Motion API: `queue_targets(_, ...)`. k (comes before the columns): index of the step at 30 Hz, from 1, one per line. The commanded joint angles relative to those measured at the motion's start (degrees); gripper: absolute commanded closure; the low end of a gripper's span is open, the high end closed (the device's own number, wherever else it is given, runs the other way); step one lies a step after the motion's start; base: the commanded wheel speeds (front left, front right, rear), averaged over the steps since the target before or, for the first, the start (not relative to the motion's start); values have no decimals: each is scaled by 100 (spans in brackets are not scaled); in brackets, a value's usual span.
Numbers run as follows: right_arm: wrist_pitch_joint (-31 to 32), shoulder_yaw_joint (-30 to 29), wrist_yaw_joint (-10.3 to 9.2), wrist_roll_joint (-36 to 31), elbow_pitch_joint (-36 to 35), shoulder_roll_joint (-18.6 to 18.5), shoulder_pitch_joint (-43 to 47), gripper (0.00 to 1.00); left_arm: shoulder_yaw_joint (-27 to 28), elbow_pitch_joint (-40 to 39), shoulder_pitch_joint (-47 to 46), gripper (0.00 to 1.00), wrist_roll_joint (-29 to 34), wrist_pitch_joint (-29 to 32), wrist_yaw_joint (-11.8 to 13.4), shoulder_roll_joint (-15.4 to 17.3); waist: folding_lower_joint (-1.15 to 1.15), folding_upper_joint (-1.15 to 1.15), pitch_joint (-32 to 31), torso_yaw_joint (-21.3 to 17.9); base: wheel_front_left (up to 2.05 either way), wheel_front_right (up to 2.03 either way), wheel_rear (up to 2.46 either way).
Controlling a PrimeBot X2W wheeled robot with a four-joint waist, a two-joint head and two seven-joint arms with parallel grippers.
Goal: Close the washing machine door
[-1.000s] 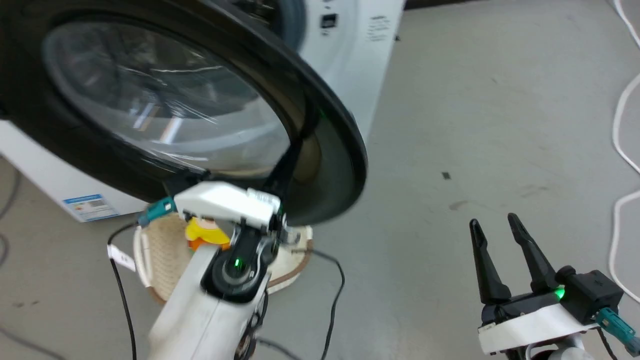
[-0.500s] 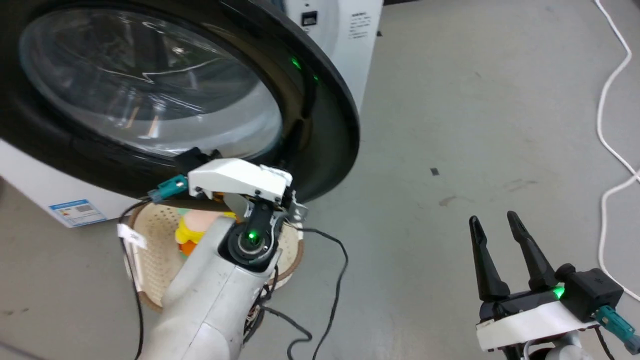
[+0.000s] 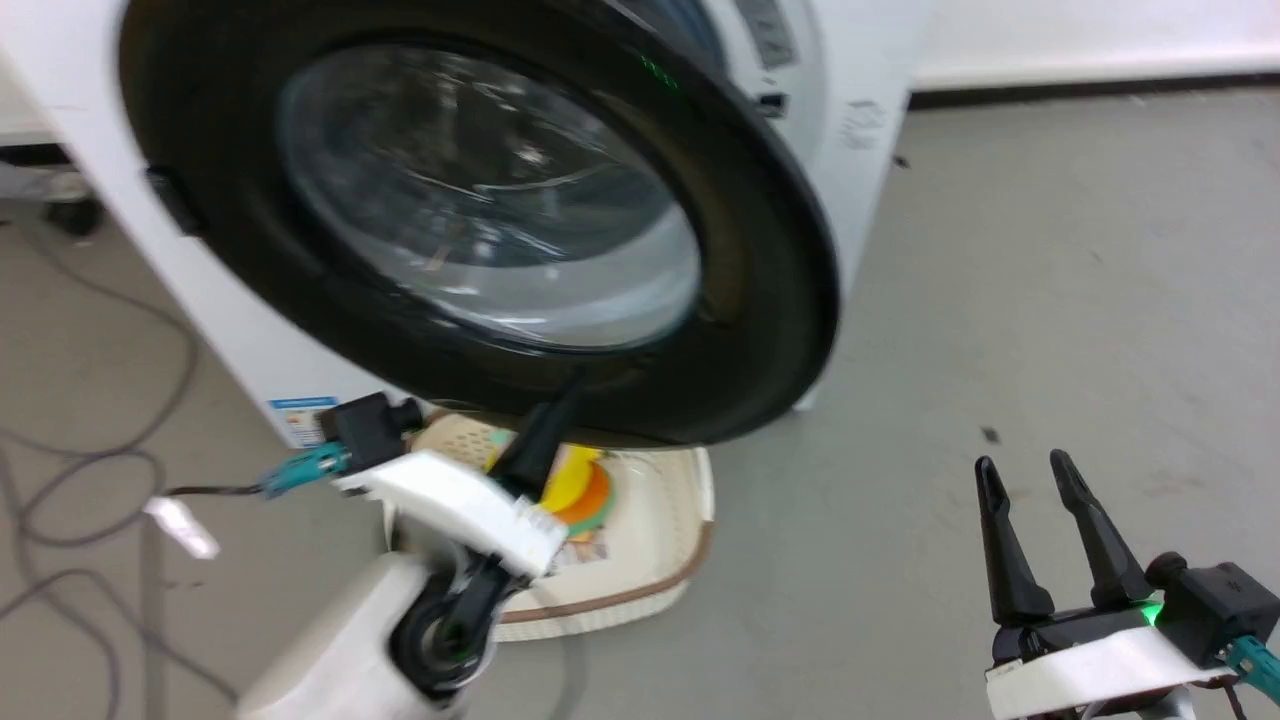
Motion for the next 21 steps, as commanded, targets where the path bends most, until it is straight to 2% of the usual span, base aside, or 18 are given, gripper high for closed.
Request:
queue_targets(1, -25, -6, 5, 13, 2, -36, 62, 0, -68, -107, 99, 100, 368, -172, 46, 164, 0, 0, -206, 301, 0, 0, 0)
queue_targets(3, -25, -13, 5, 7, 1, -60, 91, 0, 59, -319, 246, 100, 754, -368, 114, 297, 0, 0, -271, 443, 0, 0, 0)
queue_targets(6, -25, -19, 5, -1, -16, -87, 118, 0, 481, -664, 465, 100, 1613, -451, 385, 500, 0, 0, -339, 632, 0, 0, 0)
queue_targets(13, -25, 47, 5, -26, -43, -144, 136, 0, 1956, -1754, 1620, 100, 3697, -458, 912, 369, 0, 0, -438, 854, 0, 0, 0)
queue_targets(17, -25, 83, 5, -31, -60, -181, 195, 0, 2327, -2091, 2253, 100, 4592, -459, 1092, 274, 0, 0, -479, 937, 0, 0, 0)
queue_targets(18, -25, 97, 5, -32, -61, -192, 214, 0, 2357, -2127, 2388, 91, 4770, -459, 1117, 247, 0, 0, -489, 953, 0, 0, 0)
queue_targets(20, -25, 115, 5, -29, -61, -211, 253, 0, 2355, -2162, 2607, 35, 5095, -459, 1160, 183, 0, 0, -517, 993, 0, 0, 0)
queue_targets(21, -25, 124, 5, -27, -59, -215, 274, 0, 2349, -2165, 2702, 0, 5212, -459, 1187, 130, 0, 0, -532, 1011, 0, 0, 0)
